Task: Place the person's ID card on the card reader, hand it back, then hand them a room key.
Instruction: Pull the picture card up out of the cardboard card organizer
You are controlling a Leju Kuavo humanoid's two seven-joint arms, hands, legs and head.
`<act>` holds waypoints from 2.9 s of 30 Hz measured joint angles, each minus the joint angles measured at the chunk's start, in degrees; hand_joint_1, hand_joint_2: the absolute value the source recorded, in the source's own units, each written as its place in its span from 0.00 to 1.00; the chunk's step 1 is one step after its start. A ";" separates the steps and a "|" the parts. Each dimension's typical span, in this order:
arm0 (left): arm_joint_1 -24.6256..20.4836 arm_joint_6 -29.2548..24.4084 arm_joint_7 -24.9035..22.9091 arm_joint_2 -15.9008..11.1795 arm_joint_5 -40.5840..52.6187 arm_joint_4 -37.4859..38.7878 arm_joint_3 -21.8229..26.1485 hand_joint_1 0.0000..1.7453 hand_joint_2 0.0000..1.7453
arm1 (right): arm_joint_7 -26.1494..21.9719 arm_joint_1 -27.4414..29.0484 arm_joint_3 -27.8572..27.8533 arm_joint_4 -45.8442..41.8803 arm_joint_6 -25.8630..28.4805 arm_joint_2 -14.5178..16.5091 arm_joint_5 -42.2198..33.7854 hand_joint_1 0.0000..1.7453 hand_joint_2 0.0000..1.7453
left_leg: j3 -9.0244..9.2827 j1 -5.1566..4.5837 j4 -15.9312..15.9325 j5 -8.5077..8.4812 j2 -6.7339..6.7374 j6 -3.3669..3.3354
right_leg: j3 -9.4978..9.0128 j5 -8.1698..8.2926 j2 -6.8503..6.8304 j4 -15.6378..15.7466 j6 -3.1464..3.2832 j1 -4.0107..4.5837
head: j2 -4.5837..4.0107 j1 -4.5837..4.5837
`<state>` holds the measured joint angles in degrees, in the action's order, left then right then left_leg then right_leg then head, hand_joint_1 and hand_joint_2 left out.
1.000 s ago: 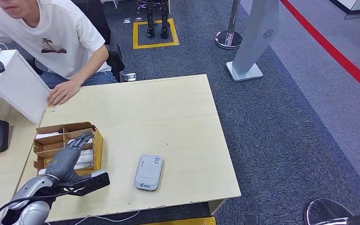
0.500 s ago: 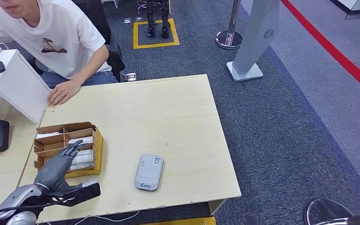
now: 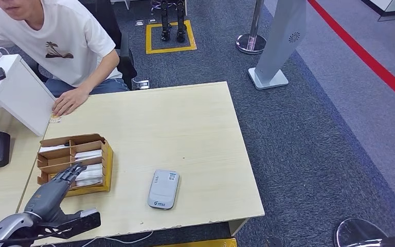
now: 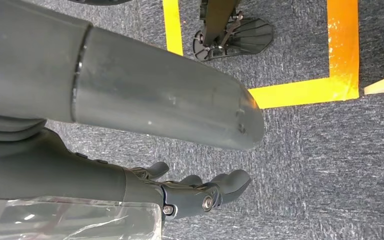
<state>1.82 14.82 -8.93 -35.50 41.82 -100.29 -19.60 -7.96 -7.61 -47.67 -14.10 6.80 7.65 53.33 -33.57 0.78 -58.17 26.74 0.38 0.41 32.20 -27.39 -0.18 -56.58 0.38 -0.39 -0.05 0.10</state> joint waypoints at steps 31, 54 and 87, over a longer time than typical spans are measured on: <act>3.07 -0.52 -1.06 0.92 2.57 -0.80 8.04 0.00 1.00 | -0.11 0.07 0.00 0.00 0.07 0.00 0.20 0.00 0.00 | 0.00 0.00 0.00 0.00 0.00 0.00 | 0.00 0.00 0.00 0.00 0.00 0.00 | 0.01 0.00; 1.96 -0.48 0.15 4.91 3.01 0.33 8.25 0.00 1.00 | -0.48 0.06 0.00 0.00 0.03 0.00 0.51 0.00 0.00 | 0.00 0.00 0.00 0.00 0.01 0.00 | 0.01 0.00 0.00 0.00 0.00 0.00 | 0.00 0.01; 1.07 -0.52 1.92 4.65 3.32 1.08 6.68 0.00 1.00 | -0.48 0.11 0.00 0.00 0.00 0.00 0.68 0.00 0.00 | 0.00 0.00 0.00 0.00 0.01 0.00 | 0.02 0.00 0.01 0.00 0.00 0.00 | -0.01 -0.01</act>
<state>2.90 14.29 -7.02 -30.85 45.14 -99.21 -12.92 -8.43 -7.51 -47.67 -14.10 6.80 7.65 54.01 -33.56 0.78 -58.18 26.74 0.39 0.41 32.22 -27.39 -0.17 -56.58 0.38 -0.39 -0.07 0.10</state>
